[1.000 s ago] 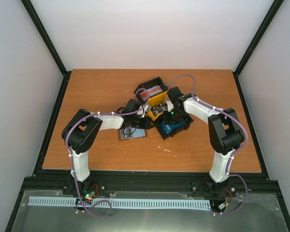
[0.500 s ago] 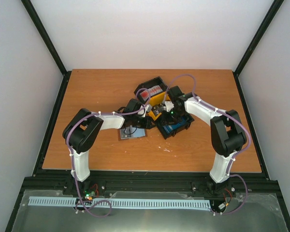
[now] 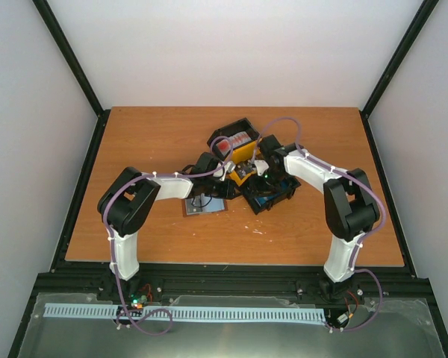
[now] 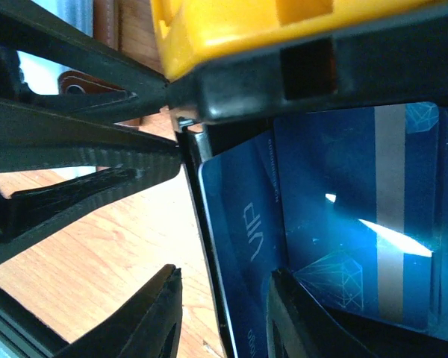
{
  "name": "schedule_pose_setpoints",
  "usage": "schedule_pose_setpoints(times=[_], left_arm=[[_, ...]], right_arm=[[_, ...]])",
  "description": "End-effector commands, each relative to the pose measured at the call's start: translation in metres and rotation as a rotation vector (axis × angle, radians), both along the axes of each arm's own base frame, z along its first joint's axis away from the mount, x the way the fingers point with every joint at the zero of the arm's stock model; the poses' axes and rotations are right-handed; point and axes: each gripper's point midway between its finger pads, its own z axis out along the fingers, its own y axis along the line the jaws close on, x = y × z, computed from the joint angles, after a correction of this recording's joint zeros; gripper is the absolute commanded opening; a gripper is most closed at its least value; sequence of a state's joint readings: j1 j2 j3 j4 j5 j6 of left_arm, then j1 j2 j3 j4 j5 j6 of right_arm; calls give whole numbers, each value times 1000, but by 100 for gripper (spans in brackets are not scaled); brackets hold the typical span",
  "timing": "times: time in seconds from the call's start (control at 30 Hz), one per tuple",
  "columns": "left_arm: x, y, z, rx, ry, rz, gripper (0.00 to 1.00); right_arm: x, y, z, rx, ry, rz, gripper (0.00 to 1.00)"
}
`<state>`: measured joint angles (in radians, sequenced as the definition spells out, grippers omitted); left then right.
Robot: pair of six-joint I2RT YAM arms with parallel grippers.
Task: Put the credit cards into the card holder
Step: Pick up the credit card from the storage box.
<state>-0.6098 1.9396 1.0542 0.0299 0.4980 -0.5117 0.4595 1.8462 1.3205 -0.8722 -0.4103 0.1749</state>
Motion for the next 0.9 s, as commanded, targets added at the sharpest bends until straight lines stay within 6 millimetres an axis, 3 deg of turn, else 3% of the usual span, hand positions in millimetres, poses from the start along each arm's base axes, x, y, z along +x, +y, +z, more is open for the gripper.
schedule_pose_setpoints(times=[0.0,0.23,0.37,0.47,0.87], left_arm=[[-2,-4,-8,34,-13,-23,37],[-2,-3,-5,37,-17,-22,38],[-1,-3,1,33,-33,-23,39],[1,-2,4,41,-42,-20,39],[2,2,36,33,-93,-6,44]], right_arm=[[4,0,-10,-32,-10,25,33],[8,-4,-17,-73,-28,29,30],[12,-3,-6,-62,-57,20,11],[14,-4,7,-61,-83,3,3],[21,-18,88,-65,-225,-107,3]])
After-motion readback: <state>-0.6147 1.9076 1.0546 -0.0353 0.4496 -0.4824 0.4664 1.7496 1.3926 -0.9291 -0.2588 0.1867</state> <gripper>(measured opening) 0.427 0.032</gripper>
